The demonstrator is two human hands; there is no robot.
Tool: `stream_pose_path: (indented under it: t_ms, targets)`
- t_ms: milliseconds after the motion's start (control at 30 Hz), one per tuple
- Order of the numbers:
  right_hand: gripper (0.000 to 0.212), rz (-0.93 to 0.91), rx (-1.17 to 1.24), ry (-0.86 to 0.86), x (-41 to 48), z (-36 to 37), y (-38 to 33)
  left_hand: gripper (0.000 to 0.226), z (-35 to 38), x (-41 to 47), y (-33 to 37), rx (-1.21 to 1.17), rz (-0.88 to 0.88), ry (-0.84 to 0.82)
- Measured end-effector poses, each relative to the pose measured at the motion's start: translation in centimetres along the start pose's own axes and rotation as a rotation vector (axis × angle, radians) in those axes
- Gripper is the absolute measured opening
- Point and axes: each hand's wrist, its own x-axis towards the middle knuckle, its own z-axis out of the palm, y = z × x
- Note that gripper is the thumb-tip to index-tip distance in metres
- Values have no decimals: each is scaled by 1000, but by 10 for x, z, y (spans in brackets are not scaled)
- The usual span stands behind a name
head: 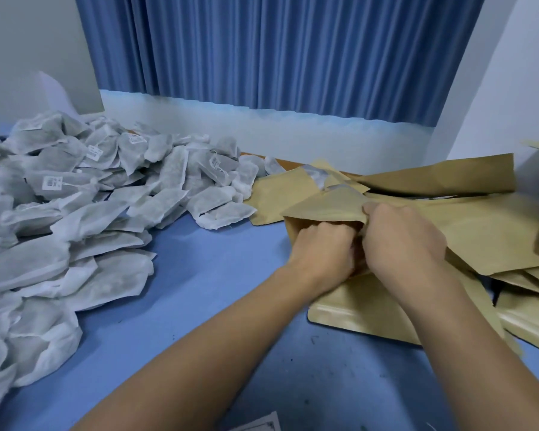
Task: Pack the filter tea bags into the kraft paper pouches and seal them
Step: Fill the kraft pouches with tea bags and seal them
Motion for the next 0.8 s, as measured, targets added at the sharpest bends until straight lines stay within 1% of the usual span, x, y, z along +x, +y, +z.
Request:
stream_pose_path:
  t_ms: [33,67,100,133,167,200,233,267,300,333,367,467,500,600,633,667,700,733,767,800]
  targets:
    - [48,8,-2,6,1,-1,2,11,-7,-12,-8,18,150,226]
    - [49,13,-3,7,2,-1,2,14,-16,-23,-19,-22,247,441]
    - [50,16,-5,2,3,-2,2,15,-27,-29,-35,-79,243,597]
    - [51,19,-6,-2,3,-1,3,15,-37,-31,-53,-101,147,692]
    - [52,25,-4,-7,4,-1,3,14,-43,-30,-75,-98,-17,726]
    - [52,29,-1,-9,4,-1,3,16,-48,-27,-99,-58,-241,662]
    - [51,30,-1,-10,4,-1,2,24,-48,-25,-123,22,-467,479]
    - [51,25,-5,-13,4,-1,2,38,-47,-26,-143,103,-637,230]
    - [50,18,-9,-16,4,0,1,51,-45,-30,-160,155,-746,-9]
    - [49,16,-9,-19,3,0,0,56,-41,-35,-171,181,-785,-167]
    - [50,18,-8,-18,3,0,-1,53,-38,-38,-177,202,-777,-217]
    - [49,34,-3,-15,3,0,0,27,-37,-38,-167,280,-692,-87]
    - [48,40,3,-18,2,-1,0,24,-38,-39,-158,291,-679,-57]
    - [47,57,13,-35,2,-3,1,28,-37,-53,-125,326,-628,-64]
    - [48,62,25,-35,1,-4,2,29,-37,-60,-111,338,-603,-39]
    - [48,66,40,-35,1,-6,2,27,-37,-66,-96,326,-562,43]
    - [49,70,51,-37,0,-7,3,23,-40,-70,-82,278,-504,182]
    - [50,74,55,-43,0,-8,3,18,-45,-72,-69,193,-429,354]
    - [51,76,54,-48,0,-8,4,16,-50,-74,-59,99,-312,525]
    - [51,78,53,-51,0,-9,5,16,-54,-75,-51,14,-155,652]
